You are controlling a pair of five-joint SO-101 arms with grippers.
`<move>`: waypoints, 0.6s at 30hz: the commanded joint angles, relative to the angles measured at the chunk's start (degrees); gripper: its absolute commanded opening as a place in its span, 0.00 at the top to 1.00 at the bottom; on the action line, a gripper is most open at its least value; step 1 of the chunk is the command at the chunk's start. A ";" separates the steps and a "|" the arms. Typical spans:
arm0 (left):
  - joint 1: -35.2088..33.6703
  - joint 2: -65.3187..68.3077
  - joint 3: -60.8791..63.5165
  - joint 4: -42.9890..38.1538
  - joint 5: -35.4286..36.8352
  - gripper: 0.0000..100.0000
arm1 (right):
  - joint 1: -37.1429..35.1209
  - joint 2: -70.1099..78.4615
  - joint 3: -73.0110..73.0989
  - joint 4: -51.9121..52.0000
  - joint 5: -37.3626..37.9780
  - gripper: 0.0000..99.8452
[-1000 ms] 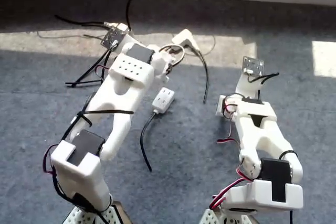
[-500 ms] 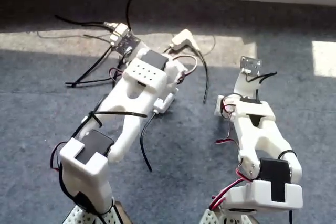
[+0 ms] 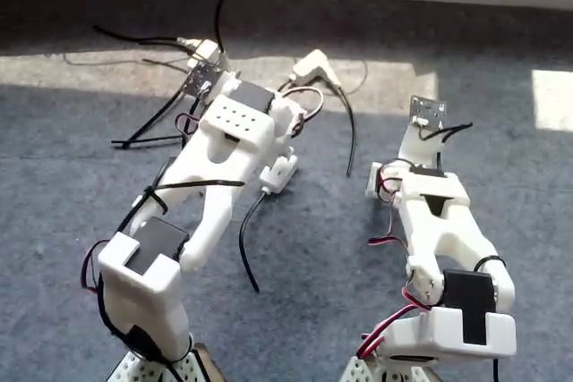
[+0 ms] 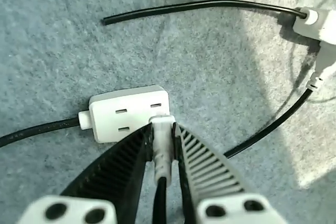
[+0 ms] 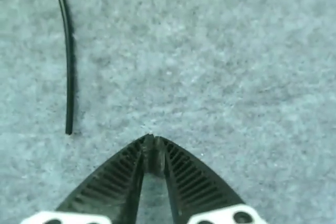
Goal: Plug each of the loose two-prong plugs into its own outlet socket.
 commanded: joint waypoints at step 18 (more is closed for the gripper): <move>-0.66 -0.48 1.63 -1.93 0.44 0.99 | -0.66 -0.13 -0.13 -0.92 -0.26 0.99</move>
